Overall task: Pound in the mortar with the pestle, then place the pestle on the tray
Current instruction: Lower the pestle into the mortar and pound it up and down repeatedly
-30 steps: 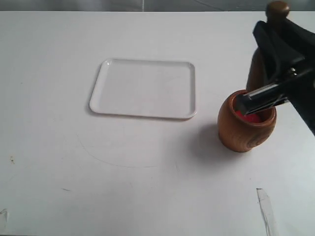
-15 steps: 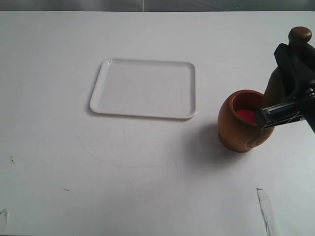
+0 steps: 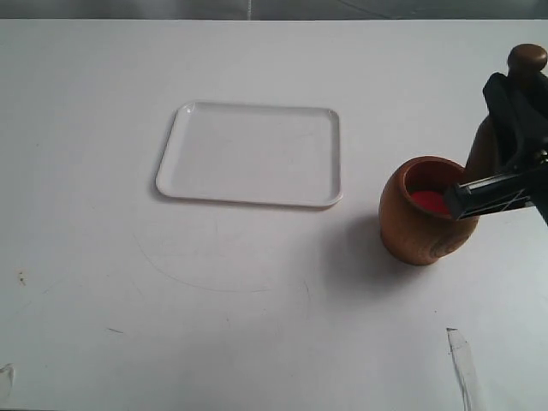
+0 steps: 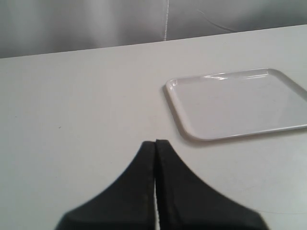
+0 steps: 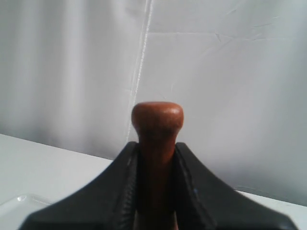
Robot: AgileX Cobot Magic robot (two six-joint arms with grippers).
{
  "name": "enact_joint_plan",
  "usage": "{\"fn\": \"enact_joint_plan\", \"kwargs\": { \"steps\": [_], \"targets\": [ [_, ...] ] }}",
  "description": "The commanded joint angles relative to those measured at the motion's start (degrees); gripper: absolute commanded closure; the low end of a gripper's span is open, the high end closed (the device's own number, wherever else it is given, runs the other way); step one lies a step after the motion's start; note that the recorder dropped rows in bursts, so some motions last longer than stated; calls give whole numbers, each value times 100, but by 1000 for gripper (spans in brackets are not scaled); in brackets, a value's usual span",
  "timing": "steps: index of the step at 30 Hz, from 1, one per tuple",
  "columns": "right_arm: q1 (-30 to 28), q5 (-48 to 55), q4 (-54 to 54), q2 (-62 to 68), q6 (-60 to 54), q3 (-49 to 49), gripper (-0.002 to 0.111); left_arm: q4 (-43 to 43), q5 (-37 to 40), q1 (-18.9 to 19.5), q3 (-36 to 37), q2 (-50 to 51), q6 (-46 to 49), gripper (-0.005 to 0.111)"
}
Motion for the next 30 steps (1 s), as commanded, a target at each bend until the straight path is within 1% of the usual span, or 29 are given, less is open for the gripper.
{"fn": "enact_joint_plan", "kwargs": {
  "steps": [1,3,4,7,9,11,16,18,19,22,26,30],
  "targets": [
    [-11,367,-216,-20,222,-38,108,-42,-17,-44,3,-7,-47,107],
    [-11,555,-184,-20,200,-189,108,-42,-17,-44,3,-7,-47,107],
    [-11,712,-7,-20,7,-357,108,-42,-17,-44,3,-7,-47,107],
    [-11,1277,812,-20,-1326,-1095,108,-42,-17,-44,3,-7,-47,107],
    [-11,1358,1296,-20,-2302,-1491,108,-42,-17,-44,3,-7,-47,107],
    [-11,1242,1562,-20,-2657,-1687,108,-42,-17,-44,3,-7,-47,107],
    [-11,1110,1496,-20,-2430,-1464,108,-42,-17,-44,3,-7,-47,107],
    [-11,950,1383,-20,-2059,-1245,108,-42,-17,-44,3,-7,-47,107],
    [-52,892,1122,-20,-1782,-1132,108,-42,-17,-44,3,-7,-47,107],
    [-452,903,450,21,-964,-920,108,-42,-17,-44,3,-7,-47,107],
    [-1123,1139,-73,309,-363,-904,108,-42,-17,-44,3,-7,-47,107],
    [-1662,1244,-1207,752,665,-904,108,-42,-17,-44,3,-7,-47,107]
  ]
}}
